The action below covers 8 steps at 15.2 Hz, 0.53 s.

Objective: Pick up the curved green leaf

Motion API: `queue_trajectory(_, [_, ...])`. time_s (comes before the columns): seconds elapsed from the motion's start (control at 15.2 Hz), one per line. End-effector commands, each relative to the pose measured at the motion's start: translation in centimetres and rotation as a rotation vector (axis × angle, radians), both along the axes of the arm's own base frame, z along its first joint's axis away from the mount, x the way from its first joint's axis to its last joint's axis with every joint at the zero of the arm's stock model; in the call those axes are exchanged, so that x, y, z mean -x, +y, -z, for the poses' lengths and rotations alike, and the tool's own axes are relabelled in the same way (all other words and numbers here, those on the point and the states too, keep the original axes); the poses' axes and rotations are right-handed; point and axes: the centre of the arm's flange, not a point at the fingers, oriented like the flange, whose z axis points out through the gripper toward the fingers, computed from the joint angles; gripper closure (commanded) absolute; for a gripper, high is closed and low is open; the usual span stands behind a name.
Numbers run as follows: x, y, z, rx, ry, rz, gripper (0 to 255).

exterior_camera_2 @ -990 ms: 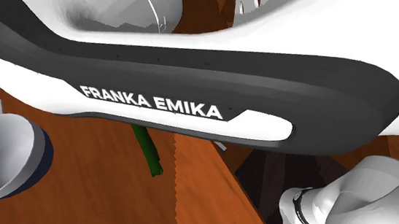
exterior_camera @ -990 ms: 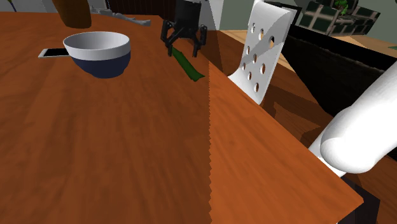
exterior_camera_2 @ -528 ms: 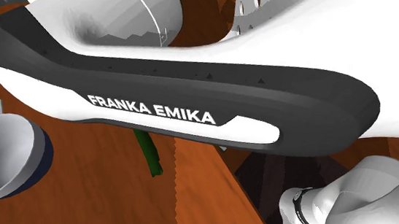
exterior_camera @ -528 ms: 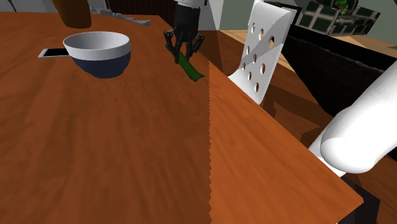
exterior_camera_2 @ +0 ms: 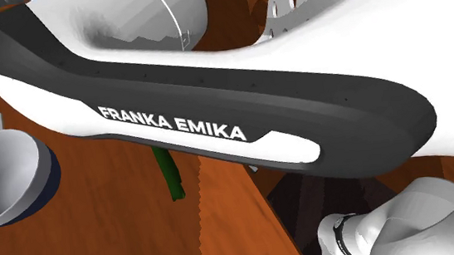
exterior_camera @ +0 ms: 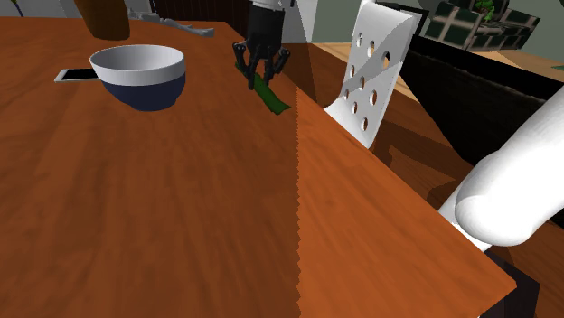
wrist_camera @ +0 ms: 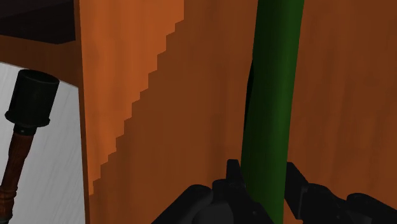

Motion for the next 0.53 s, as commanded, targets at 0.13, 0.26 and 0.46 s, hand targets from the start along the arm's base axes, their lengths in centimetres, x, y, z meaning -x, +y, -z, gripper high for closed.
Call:
queue_trajectory(0.13, [0.0,0.0,-1.8,0.0,0.0,0.0,255])
queue_trajectory(0.26, [0.0,0.0,-2.9,0.0,0.0,0.0,255])
queue_trajectory(0.46, [0.0,0.0,-4.5,0.0,0.0,0.0,255])
